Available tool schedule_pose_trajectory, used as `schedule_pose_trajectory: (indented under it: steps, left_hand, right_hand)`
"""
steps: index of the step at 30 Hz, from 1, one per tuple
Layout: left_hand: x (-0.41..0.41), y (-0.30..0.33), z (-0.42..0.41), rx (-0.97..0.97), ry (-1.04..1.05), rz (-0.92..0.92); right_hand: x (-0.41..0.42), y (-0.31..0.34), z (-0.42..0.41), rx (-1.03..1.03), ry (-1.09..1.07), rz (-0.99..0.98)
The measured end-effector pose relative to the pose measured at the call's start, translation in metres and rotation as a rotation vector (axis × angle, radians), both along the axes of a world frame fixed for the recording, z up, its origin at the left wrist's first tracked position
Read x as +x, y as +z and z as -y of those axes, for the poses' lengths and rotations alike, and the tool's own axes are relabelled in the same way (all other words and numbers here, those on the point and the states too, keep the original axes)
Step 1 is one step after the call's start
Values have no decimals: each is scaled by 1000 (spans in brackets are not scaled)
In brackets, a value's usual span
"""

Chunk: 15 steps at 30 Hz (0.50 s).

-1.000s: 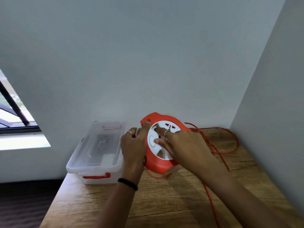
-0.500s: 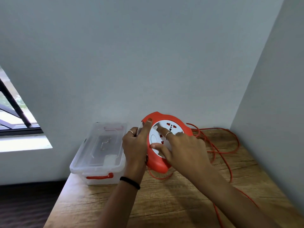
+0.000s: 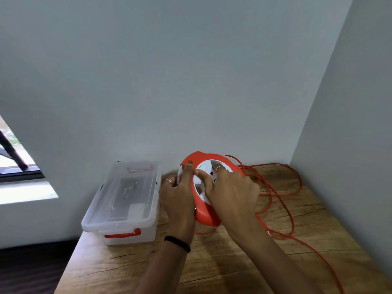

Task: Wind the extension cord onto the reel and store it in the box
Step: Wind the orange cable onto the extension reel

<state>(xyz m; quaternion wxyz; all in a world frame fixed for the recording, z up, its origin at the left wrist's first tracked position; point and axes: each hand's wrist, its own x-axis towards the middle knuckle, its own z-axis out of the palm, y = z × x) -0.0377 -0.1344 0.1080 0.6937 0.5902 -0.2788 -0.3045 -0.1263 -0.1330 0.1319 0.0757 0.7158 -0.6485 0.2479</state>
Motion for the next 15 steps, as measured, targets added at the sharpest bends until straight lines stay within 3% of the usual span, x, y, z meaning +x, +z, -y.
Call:
schedule_pose_trajectory:
  steps: [5, 11, 15]
  left_hand:
    - [0, -3, 3, 20, 17, 8]
    - [10, 1, 8, 2, -4, -66]
    - [17, 2, 11, -8, -2, -76]
  right_hand:
    - [0, -3, 1, -29, 21, 72]
    - [-18, 3, -5, -72, 281, -5]
    - [-23, -2, -3, -112, 296, -30]
